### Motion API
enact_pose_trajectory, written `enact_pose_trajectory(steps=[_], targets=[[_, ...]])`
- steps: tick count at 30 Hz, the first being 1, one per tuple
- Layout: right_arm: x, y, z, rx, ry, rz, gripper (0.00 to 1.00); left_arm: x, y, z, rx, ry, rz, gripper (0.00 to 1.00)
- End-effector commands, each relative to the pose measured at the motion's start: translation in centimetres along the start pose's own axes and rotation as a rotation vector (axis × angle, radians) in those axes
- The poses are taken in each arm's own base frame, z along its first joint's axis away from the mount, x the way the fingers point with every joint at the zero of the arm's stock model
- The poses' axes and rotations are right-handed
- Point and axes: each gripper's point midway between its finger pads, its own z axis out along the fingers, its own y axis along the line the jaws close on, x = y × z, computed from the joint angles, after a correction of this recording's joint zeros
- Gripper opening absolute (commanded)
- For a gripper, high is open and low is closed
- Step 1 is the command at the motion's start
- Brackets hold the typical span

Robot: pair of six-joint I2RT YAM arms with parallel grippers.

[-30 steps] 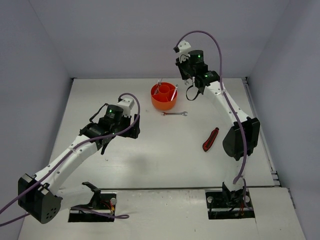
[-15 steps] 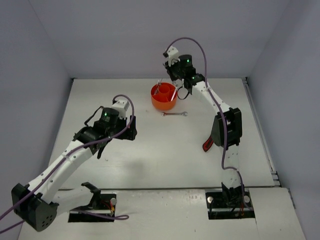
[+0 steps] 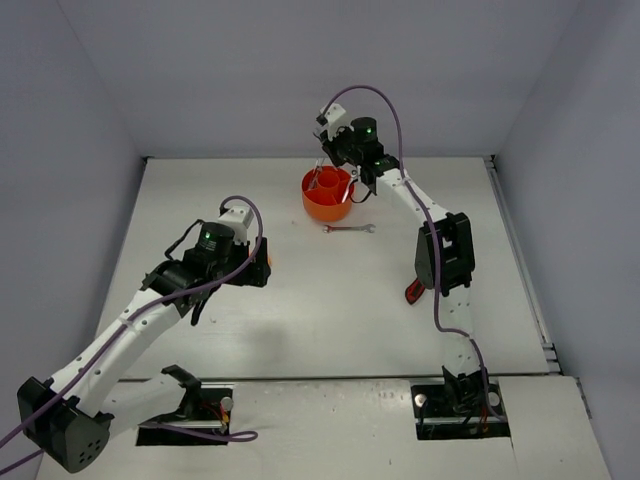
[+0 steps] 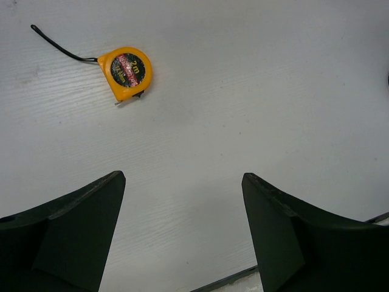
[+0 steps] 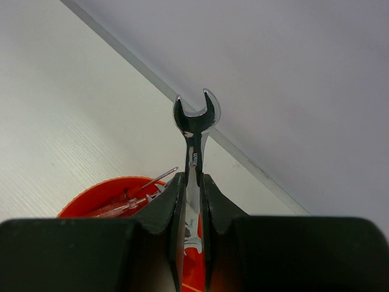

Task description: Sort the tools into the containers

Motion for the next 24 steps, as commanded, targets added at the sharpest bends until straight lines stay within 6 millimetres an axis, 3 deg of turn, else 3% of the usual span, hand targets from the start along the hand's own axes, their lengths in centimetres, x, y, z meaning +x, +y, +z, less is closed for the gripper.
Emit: enact_pose_trajectory(steps=[1,9,17,24], targets=[[-5.1,-0.9,0.1,0.017,-0.160,-0.090,0.00,-1.4,-0.2,-0.6,0.004,-0.051,-0.032,0.75],[-2.5,-0.6,0.8,0.010,-0.123,-0.089,0.00,-1.1,0.0,-0.8,-0.003,-0.052,-0.036,0.75],[-0.4,0.5,-0.7,-0.010,-0.070,-0.078,0.06,-0.9,0.2,-0.6,-0.015,-0.050,-0.048,0.75],[-2.6,-0.6,-3.0,0.042,-0.084,-0.085,0.28,-1.7,0.0,-0.3,-0.011,-0.060,-0.042,0.75]])
